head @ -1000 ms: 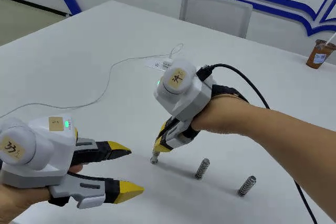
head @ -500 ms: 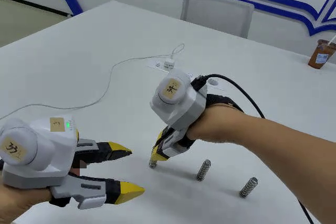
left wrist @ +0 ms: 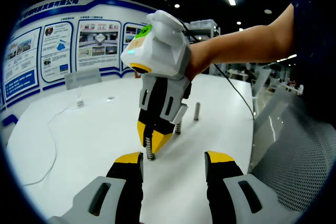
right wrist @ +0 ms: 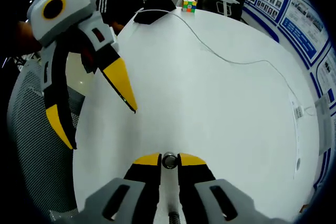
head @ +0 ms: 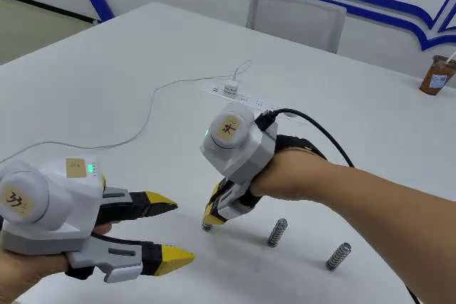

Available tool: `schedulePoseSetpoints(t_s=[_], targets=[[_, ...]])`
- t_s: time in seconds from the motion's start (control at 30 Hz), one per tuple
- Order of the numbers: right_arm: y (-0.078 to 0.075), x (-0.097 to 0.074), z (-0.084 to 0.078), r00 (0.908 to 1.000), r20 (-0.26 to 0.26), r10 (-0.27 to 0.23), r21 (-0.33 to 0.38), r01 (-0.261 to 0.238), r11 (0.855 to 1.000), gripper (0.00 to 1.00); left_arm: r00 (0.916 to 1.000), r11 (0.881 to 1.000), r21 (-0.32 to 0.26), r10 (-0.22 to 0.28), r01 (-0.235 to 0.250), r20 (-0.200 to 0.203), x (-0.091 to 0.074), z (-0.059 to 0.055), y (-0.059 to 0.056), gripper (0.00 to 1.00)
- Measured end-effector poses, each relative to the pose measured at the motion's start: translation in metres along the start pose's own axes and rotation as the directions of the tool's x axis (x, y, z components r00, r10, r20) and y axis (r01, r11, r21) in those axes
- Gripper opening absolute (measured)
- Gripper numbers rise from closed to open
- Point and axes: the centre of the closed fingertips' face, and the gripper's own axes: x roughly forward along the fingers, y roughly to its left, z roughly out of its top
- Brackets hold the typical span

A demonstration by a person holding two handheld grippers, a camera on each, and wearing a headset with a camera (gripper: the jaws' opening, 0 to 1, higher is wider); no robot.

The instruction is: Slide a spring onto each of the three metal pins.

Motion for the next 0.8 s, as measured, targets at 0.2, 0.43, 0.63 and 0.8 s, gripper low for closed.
schedulePoseSetpoints(t_s=[0.2, 0.43, 0.63, 0.8], targets=[[-0.001, -0.004, -0.002, 0.9999, 0.012, -0.007, 0.006, 0.007, 1.000, 0.20, 1.0000, 1.000, 0.001, -0.003, 0.003, -0.002, 0.001, -0.001, -0.001, 0.48], [-0.003, -0.016, -0.013, 0.9993, 0.025, -0.027, 0.035, 0.026, 0.999, 0.24, 1.0000, 1.000, 0.004, 0.003, -0.003, 0.000, 0.001, 0.003, 0.001, 0.50], [-0.006, -0.036, -0.014, 0.9960, 0.066, -0.060, 0.060, 0.056, 0.997, 0.26, 1.0000, 1.000, 0.009, 0.007, -0.007, 0.005, 0.001, 0.006, 0.003, 0.51], [-0.006, -0.052, -0.011, 0.9876, 0.131, -0.086, 0.090, 0.074, 0.993, 0.27, 0.9999, 1.000, 0.009, 0.010, -0.010, 0.009, 0.002, 0.010, 0.003, 0.52]])
